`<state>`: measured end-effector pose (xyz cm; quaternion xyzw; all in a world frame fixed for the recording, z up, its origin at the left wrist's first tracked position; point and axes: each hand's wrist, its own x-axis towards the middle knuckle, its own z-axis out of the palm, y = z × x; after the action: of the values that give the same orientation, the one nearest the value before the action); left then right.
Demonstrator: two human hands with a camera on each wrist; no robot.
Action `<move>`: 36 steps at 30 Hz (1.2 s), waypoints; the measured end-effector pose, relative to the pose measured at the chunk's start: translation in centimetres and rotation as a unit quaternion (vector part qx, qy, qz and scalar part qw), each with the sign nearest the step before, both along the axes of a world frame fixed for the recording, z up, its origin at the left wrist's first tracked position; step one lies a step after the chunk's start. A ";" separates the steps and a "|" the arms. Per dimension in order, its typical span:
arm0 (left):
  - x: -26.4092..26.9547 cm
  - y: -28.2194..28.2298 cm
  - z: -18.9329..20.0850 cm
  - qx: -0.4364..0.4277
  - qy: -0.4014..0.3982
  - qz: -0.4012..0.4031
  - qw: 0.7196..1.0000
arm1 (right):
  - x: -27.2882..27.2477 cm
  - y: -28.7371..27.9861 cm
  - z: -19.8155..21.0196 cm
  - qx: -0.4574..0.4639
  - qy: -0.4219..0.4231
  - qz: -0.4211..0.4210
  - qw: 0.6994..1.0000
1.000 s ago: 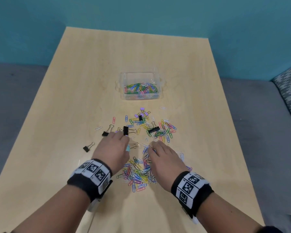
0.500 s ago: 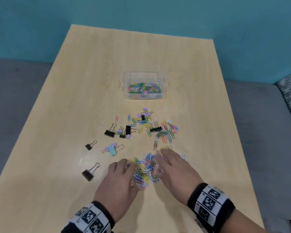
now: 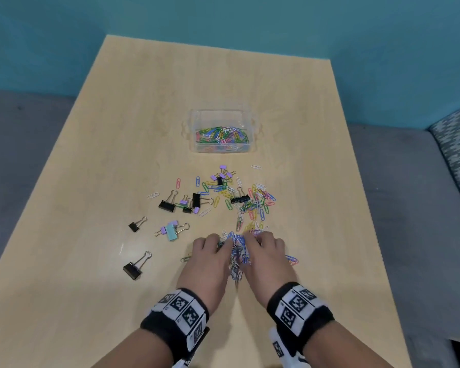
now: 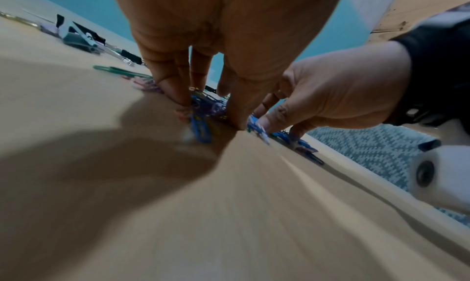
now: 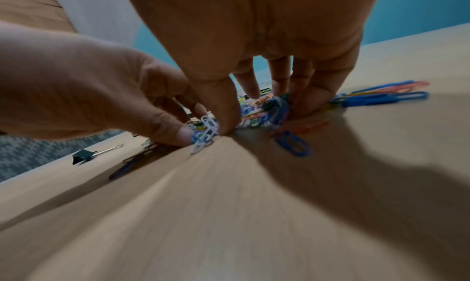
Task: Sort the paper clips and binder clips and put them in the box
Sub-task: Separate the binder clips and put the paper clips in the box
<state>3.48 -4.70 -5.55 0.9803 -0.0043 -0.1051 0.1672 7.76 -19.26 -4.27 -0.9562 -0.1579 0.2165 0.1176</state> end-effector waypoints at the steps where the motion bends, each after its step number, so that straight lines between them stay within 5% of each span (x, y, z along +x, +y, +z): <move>1: 0.4 -0.1 0.2 0.001 0.018 0.009 1.000 | 0.1 0.4 0.0 0.004 -0.001 0.003 1.000; 12: 2.6 0.4 0.6 -0.006 0.071 0.054 0.996 | 1.7 0.9 1.3 0.002 0.047 0.012 0.999; 24: 3.1 2.4 3.0 -0.182 0.099 0.176 0.962 | 3.2 0.3 1.7 0.072 0.110 -0.005 0.991; 31: 4.9 4.2 5.8 -0.404 0.165 0.253 0.864 | 6.6 -0.8 5.4 0.144 0.102 0.056 0.983; 36: 10.7 6.0 9.0 -0.474 0.107 0.279 0.828 | 13.3 0.7 8.5 0.215 0.043 0.003 0.976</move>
<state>14.21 1.25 3.47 0.7224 0.2380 -0.1435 0.6332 21.05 -18.54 4.23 -0.8977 -0.1985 0.2192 0.3265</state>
